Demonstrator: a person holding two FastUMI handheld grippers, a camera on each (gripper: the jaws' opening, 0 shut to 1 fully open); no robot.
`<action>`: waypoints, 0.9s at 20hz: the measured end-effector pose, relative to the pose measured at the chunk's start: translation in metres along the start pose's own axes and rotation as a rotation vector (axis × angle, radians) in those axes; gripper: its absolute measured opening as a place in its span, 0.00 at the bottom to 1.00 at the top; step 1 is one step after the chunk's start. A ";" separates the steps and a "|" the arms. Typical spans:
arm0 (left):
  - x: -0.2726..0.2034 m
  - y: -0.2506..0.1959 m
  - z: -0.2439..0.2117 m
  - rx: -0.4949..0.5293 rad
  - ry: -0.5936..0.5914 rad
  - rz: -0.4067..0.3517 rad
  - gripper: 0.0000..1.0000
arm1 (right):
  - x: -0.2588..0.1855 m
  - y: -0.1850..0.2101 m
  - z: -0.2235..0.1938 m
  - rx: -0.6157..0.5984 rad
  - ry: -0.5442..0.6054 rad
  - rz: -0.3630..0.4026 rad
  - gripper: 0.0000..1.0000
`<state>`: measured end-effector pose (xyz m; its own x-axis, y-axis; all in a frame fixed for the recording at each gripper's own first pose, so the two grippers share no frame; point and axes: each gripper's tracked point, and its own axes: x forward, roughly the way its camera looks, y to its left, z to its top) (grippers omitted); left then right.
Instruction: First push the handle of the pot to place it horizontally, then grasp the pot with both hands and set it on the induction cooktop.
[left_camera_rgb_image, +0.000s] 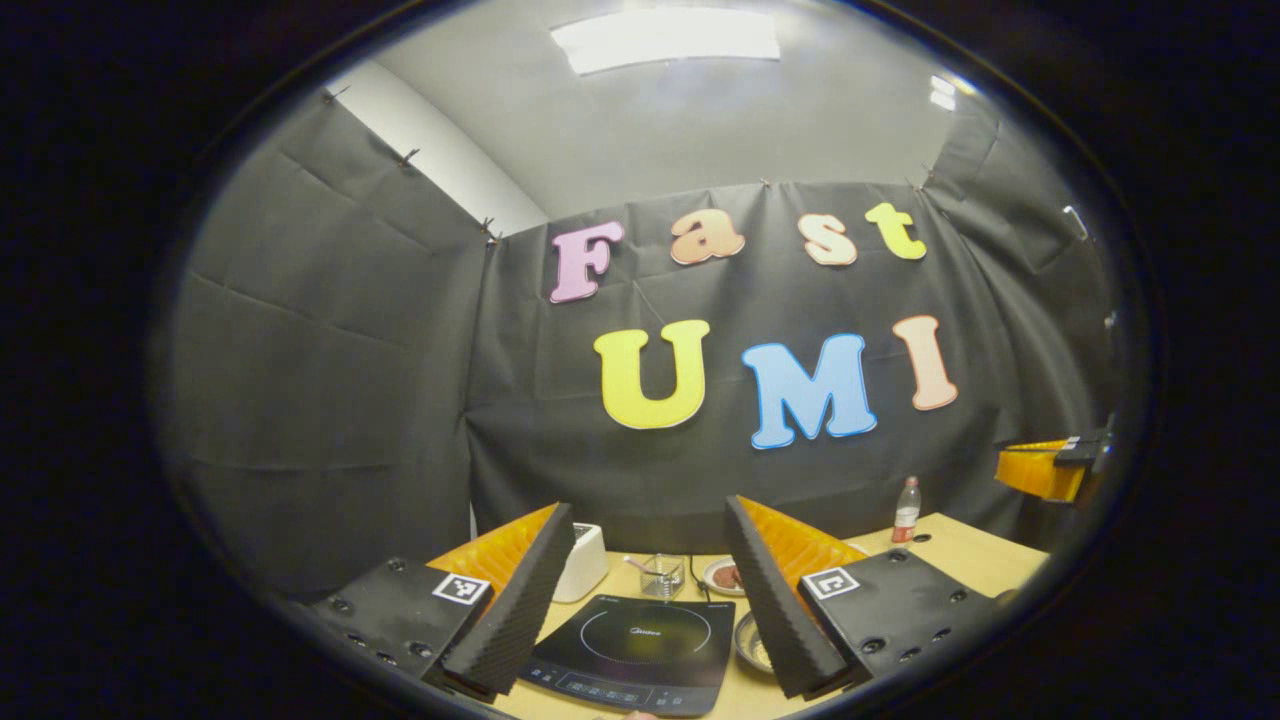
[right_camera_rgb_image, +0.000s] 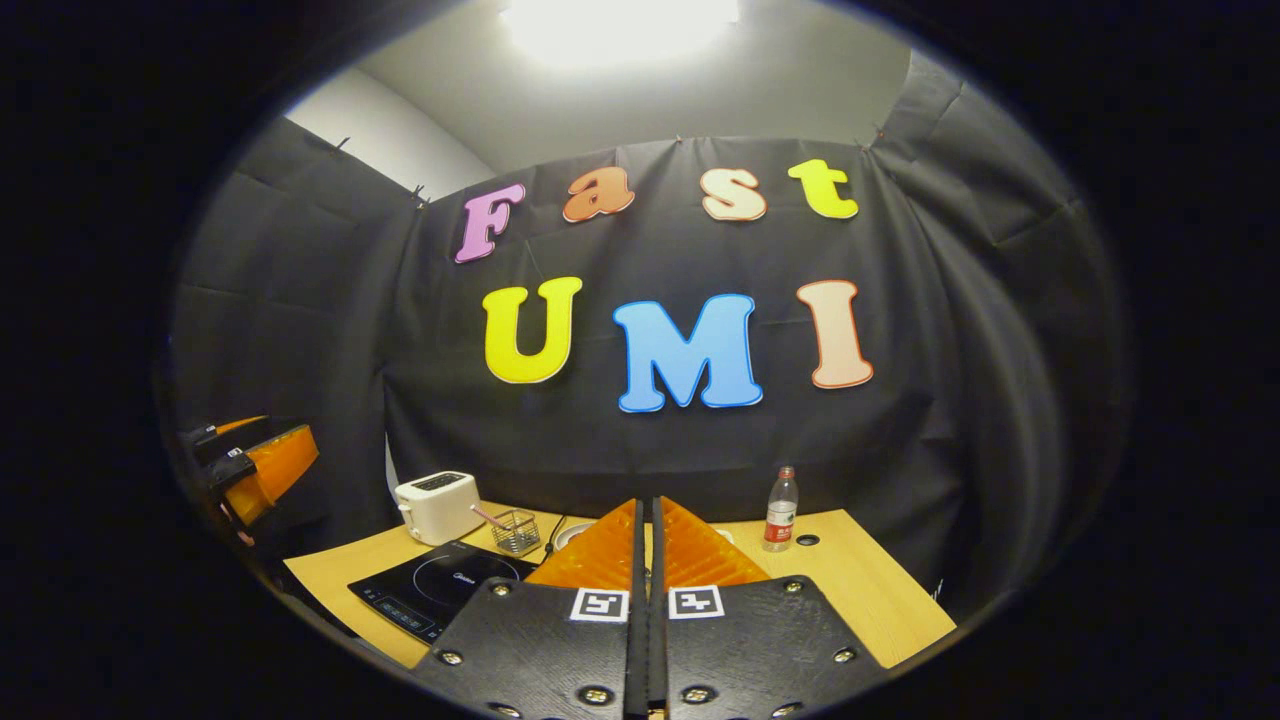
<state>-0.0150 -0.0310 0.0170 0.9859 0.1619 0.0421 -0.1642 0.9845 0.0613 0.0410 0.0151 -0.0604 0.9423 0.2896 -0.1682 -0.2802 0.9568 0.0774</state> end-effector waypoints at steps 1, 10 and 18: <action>0.004 0.004 -0.001 0.002 -0.002 0.001 1.00 | 0.005 0.006 -0.005 0.005 0.012 0.014 0.00; 0.039 0.053 -0.015 -0.006 0.007 0.085 0.98 | 0.045 0.070 -0.066 -0.028 0.173 0.163 0.00; 0.053 0.083 -0.035 -0.006 0.045 0.128 0.98 | 0.054 0.120 -0.133 -0.026 0.357 0.298 0.00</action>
<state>0.0243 0.0617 -0.0103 0.9575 0.2885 0.0042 -0.2883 0.9561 0.0525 0.0338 0.1490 -0.1908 0.6991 0.5385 -0.4704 -0.5380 0.8295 0.1499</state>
